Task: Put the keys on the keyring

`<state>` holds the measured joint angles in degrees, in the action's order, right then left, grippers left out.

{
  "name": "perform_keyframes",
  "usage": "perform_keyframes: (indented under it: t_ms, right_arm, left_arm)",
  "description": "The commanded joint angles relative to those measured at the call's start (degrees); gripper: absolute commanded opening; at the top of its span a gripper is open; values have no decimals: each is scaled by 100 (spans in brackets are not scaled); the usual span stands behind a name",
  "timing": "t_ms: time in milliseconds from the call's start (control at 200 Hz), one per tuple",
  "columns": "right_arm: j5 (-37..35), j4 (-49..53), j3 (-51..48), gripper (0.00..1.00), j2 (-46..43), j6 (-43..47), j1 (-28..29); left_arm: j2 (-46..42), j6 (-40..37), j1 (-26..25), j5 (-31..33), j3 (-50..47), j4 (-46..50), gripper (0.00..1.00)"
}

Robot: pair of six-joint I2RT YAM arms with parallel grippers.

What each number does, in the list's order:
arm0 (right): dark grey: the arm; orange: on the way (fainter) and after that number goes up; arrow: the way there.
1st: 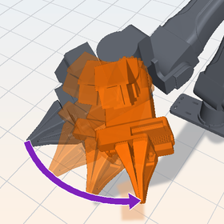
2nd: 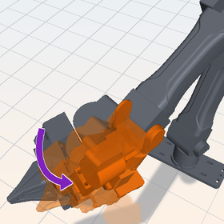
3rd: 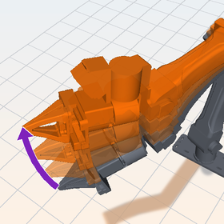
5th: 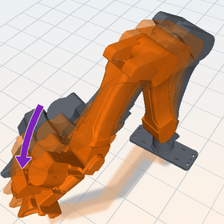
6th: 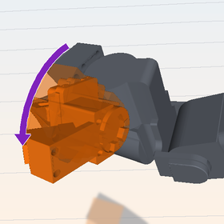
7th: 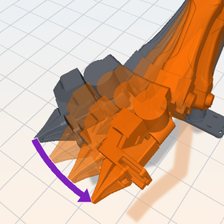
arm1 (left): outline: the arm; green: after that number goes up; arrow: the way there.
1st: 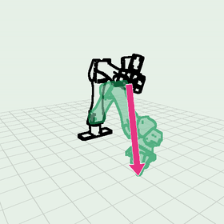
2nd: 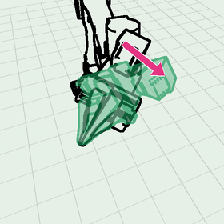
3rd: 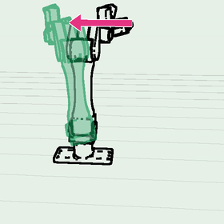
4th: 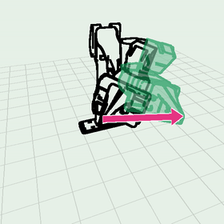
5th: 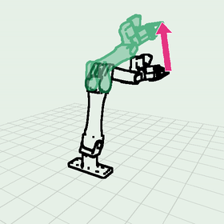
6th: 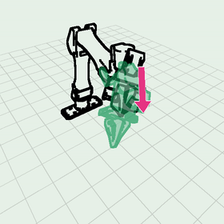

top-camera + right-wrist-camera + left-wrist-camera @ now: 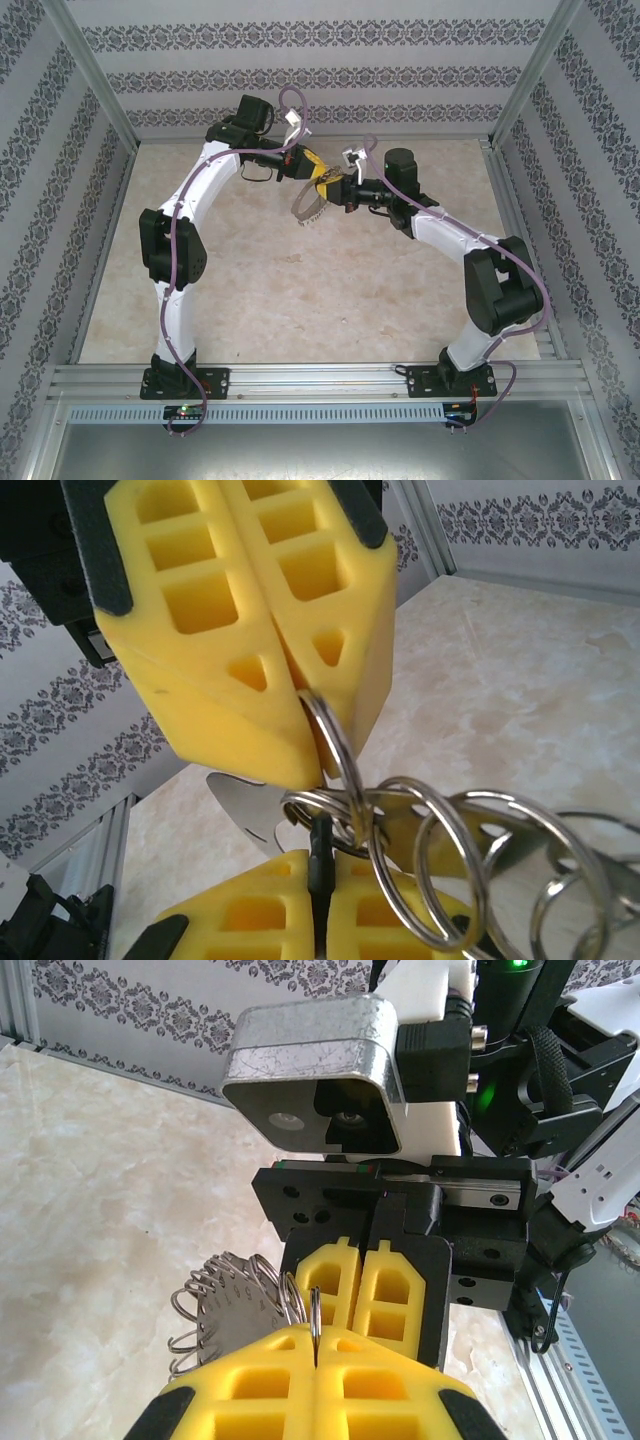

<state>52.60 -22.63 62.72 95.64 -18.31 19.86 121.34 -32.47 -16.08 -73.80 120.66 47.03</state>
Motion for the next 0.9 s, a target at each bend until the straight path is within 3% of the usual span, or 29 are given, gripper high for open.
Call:
perform_keyframes:
  t_ms: [0, 520, 694, 894]
  right_arm:
    - [73, -76, -88, 0, -439, 33, -117]
    - [81, 503, 183, 0, -718, 308, -279]
    - [233, 1359, 434, 0, -869, 789, -457]
    - [127, 3299, 1084, 0, -957, 1924, -604]
  left_arm:
    - [-199, 1, -54, -201, 142, -136, 0]
    - [-224, -31, -59, -212, 82, -115, 0]
    - [-238, -39, -57, -206, 87, -98, 0]
    - [-231, -93, -58, -196, 84, -53, 0]
